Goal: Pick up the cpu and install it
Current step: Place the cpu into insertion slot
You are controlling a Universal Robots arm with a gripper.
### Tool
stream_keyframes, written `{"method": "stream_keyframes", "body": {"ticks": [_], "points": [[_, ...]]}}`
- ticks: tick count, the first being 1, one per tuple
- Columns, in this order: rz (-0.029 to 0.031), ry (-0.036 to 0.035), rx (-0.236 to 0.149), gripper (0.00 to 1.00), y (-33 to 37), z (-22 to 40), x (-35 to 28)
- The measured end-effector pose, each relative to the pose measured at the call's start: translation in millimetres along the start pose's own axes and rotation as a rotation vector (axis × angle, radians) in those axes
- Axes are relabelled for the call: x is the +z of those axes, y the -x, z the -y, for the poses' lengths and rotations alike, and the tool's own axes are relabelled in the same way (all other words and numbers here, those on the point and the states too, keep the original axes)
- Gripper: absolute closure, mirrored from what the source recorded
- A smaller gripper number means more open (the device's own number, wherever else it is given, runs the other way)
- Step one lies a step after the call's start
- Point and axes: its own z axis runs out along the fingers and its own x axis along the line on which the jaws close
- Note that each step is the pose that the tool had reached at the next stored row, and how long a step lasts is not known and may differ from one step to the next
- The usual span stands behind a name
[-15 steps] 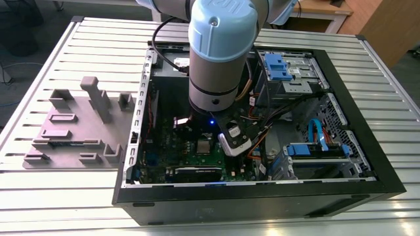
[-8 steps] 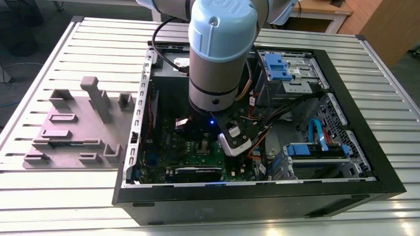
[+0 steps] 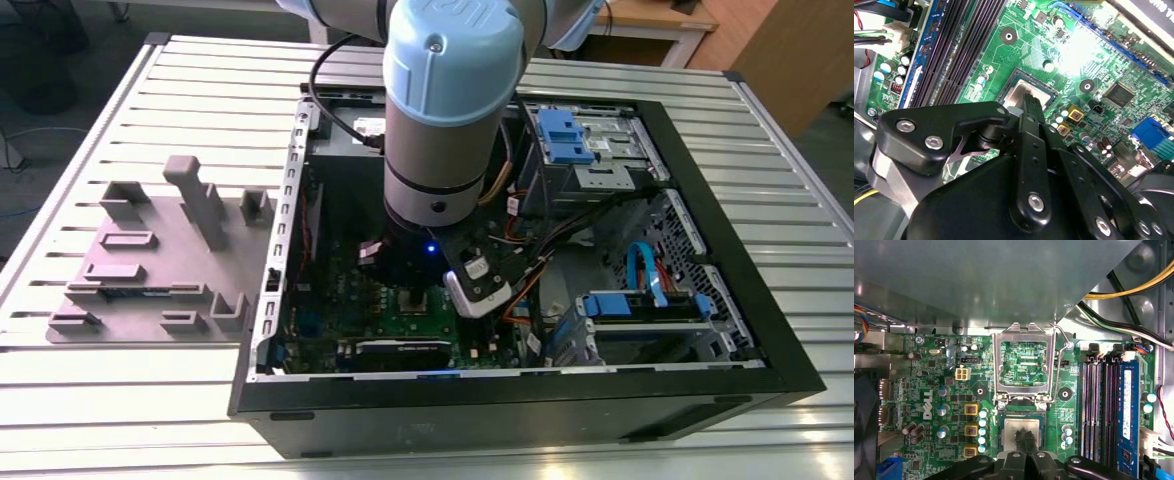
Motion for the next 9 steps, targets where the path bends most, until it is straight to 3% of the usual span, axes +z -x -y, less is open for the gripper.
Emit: {"method": "stream_keyframes", "body": {"ticks": [5,7,9], "points": [[0.0000,-0.0005,0.000,0.89,0.0,0.0,0.0],[-0.0001,-0.0079,0.005,0.89,0.0,0.0,0.0],[-0.0001,-0.0085,0.006,0.89,0.0,0.0,0.0]]}}
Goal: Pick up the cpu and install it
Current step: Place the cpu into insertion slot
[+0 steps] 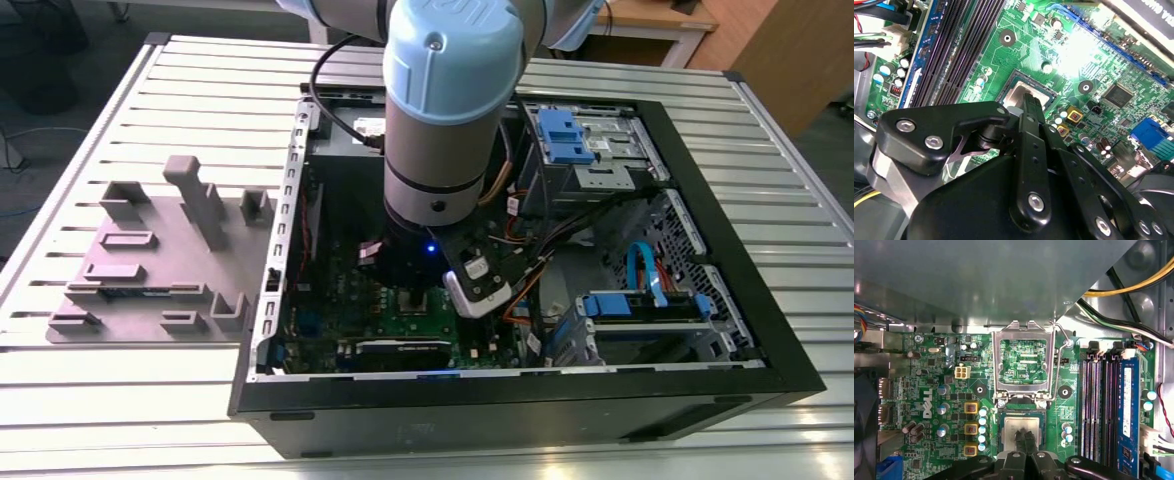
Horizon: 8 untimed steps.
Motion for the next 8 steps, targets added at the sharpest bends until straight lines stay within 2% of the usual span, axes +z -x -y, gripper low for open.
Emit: {"method": "stream_keyframes", "body": {"ticks": [8], "points": [[0.0001,0.0000,0.001,0.89,0.0,-0.4,-1.2]]}}
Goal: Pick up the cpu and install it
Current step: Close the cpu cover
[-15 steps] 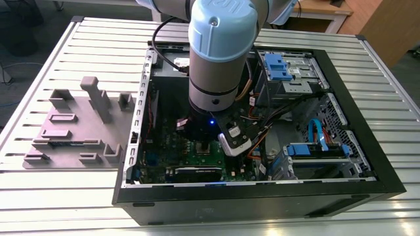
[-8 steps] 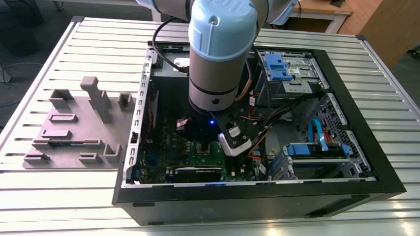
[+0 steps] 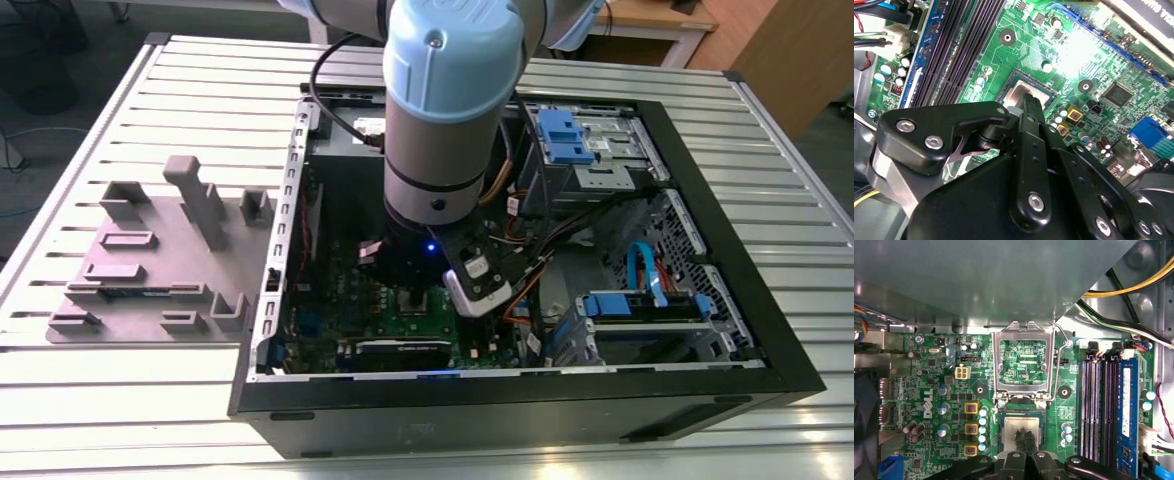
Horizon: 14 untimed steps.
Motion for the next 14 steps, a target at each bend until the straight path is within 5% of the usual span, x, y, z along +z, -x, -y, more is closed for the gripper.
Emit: {"method": "stream_keyframes", "body": {"ticks": [14], "points": [[-0.0001,-0.0002,0.000,0.89,0.0,-1.3,-4.1]]}}
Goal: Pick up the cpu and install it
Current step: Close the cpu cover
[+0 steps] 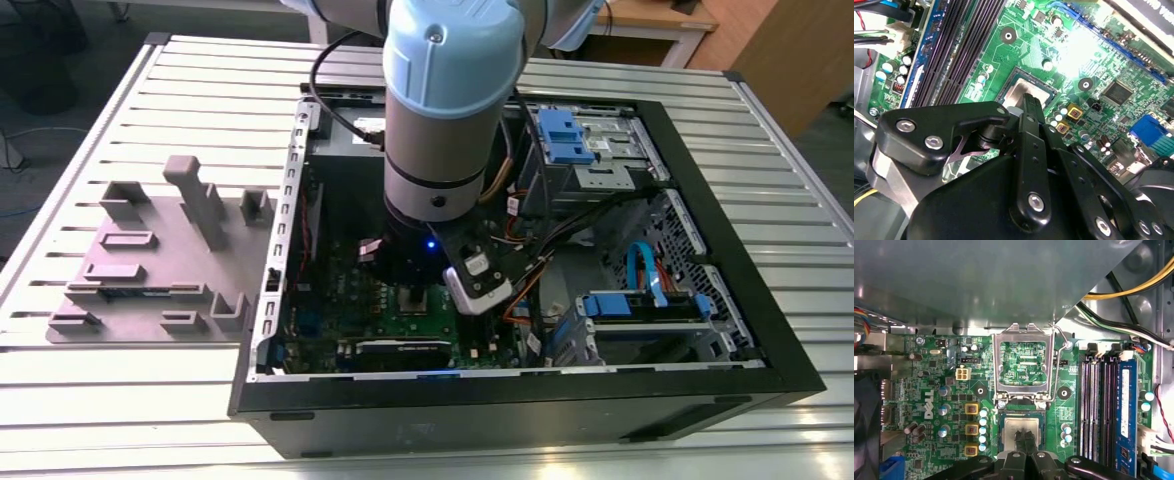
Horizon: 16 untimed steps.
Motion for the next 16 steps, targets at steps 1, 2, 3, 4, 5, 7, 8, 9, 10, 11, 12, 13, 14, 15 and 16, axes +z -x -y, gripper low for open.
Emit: {"method": "stream_keyframes", "body": {"ticks": [1,2,3,4,5,7,8,9,10,11,12,13,14,15,16], "points": [[0.0001,0.0002,0.000,0.89,0.0,-0.1,-2.7],[0.0002,0.0003,0.000,0.89,0.0,-0.2,-7.3],[0.0001,0.0002,0.000,0.89,0.0,-0.3,-10.4],[0.0001,0.0002,0.000,0.89,0.0,-0.3,-12.6],[0.0001,0.0003,0.000,0.89,0.0,-0.4,-14.0],[0.0002,0.0007,0.000,0.89,0.0,-0.5,-14.1],[0.0002,0.0008,-0.001,0.89,0.4,-0.4,-14.1],[0.0002,0.0013,-0.003,0.89,1.3,-0.5,-14.2],[0.0001,0.0023,-0.006,0.89,2.4,-0.4,-14.2],[0.0002,0.0034,-0.008,0.89,3.9,-0.5,-14.2],[0.0003,0.0041,-0.010,0.89,5.4,-0.5,-14.1],[0.0002,0.0047,-0.012,0.89,7.0,-0.5,-14.1],[0.0002,0.0050,-0.014,0.89,8.5,-0.5,-14.1],[0.0001,0.0054,-0.016,0.89,10.1,-0.6,-14.0],[0.0002,0.0057,-0.018,0.89,11.6,-0.7,-13.9]]}}
